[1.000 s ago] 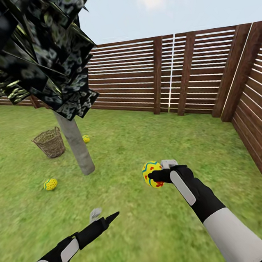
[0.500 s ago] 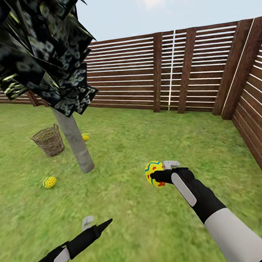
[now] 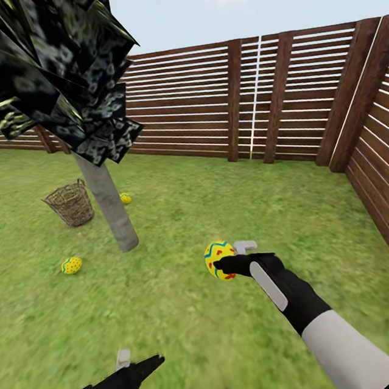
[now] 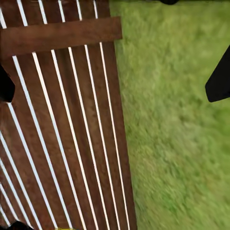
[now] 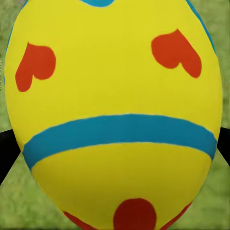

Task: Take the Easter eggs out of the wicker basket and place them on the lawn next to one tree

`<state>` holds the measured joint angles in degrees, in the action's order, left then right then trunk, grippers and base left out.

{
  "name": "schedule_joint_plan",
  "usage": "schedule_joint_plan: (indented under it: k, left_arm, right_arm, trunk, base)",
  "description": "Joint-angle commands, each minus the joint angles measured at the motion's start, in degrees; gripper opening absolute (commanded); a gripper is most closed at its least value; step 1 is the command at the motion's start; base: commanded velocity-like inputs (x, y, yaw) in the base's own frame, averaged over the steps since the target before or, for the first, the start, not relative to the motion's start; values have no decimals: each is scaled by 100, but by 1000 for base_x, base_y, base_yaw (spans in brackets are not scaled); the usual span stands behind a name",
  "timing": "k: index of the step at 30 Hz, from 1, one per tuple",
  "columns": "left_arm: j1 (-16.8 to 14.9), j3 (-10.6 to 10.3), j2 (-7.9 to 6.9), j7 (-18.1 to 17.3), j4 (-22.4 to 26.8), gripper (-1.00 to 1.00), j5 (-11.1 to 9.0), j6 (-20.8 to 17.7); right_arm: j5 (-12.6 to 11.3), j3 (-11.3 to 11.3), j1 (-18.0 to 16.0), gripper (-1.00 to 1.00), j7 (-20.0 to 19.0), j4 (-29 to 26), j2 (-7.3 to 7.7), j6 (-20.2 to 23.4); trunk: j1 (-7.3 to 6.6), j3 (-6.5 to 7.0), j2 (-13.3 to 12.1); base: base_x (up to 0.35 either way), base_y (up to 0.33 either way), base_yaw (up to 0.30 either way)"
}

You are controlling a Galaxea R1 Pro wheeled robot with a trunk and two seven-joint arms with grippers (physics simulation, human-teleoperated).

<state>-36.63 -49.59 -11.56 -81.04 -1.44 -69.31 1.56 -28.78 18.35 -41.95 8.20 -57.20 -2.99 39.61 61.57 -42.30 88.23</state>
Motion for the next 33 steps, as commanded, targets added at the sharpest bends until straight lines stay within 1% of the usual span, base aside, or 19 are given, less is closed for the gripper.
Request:
schedule_joint_plan:
  k: [1,4,6,12,14,16,17,19,21,22,23,24,25,26,28,29,33]
  left_arm:
    - [19,-45,4,-82,-13,100,-41,19]
    - [151,-52,10,-131,-14,100,-33,36]
    - [242,-55,20,-143,-10,100,-30,118]
    - [315,-56,17,-158,-11,100,-30,151]
    - [319,-52,50,-161,6,100,-49,136]
    - [314,-48,223,-130,69,100,-41,-48]
    - [314,-45,262,-127,90,100,-34,-202]
    - [314,-42,258,-124,286,100,-29,-401]
    - [289,-48,203,-133,658,100,-25,-538]
    - [276,-50,183,-106,872,100,-22,-745]
    - [275,-44,183,-68,938,100,-21,-885]
    - [278,-36,223,149,970,100,-26,-1028]
    - [279,-37,230,228,975,100,-24,-1091]
    - [279,-35,248,270,984,100,-21,-1190]
    - [279,-33,293,458,1037,100,-21,-1200]
    - [279,-38,291,566,1077,100,-21,-1201]
    - [279,-36,324,629,1121,100,-25,-1148]
  right_arm:
    - [-60,24,-5,-100,45,2,3,13]
    - [-58,36,-4,-100,37,15,1,10]
    - [-58,37,-3,-100,35,20,1,10]
    - [-58,54,-3,-100,32,12,-7,-52]
    - [-58,55,-1,-100,32,-5,-8,-67]
    - [-65,64,-2,-100,32,-74,-17,-69]
    - [-66,66,-4,-100,32,-85,-19,-68]
    - [-66,64,-5,-100,32,-111,-20,-68]
    - [-61,55,-6,-100,32,-141,-41,-75]
    - [-62,44,-6,-100,32,-144,-54,-76]
    - [-42,37,-6,-100,32,-149,-59,-76]
    - [2,28,-6,-100,29,-150,-50,-81]
    - [9,26,-6,-100,26,-150,-60,-100]
    - [19,35,-6,-100,27,-171,-75,-246]
    - [21,41,-6,-100,31,-188,-80,-279]
    - [21,46,-6,-100,31,-251,-79,-284]
    - [22,55,-6,-100,32,-373,-71,-287]
  trunk:
    - [22,-33,44]
    - [88,-114,165]
    - [132,-169,245]
    - [264,-332,485]
    - [308,-387,566]
    - [352,-441,646]
    - [374,-468,686]
    - [417,-523,766]
    - [461,-577,846]
    - [483,-604,887]
    - [505,-631,927]
    - [527,-659,967]
    - [549,-686,1007]
    - [571,-713,1047]
    - [615,-768,1127]
    - [637,-795,1167]
    - [725,-904,1328]
  base:
    - [0,0,0]
    - [0,0,0]
    - [0,0,0]
    - [0,0,0]
    - [0,0,0]
    - [0,0,0]
    - [0,0,0]
    - [0,0,0]
    - [0,0,0]
    - [0,0,0]
    - [0,0,0]
    - [0,0,0]
    - [0,0,0]
    - [0,0,0]
    - [0,0,0]
    - [0,0,0]
    - [0,0,0]
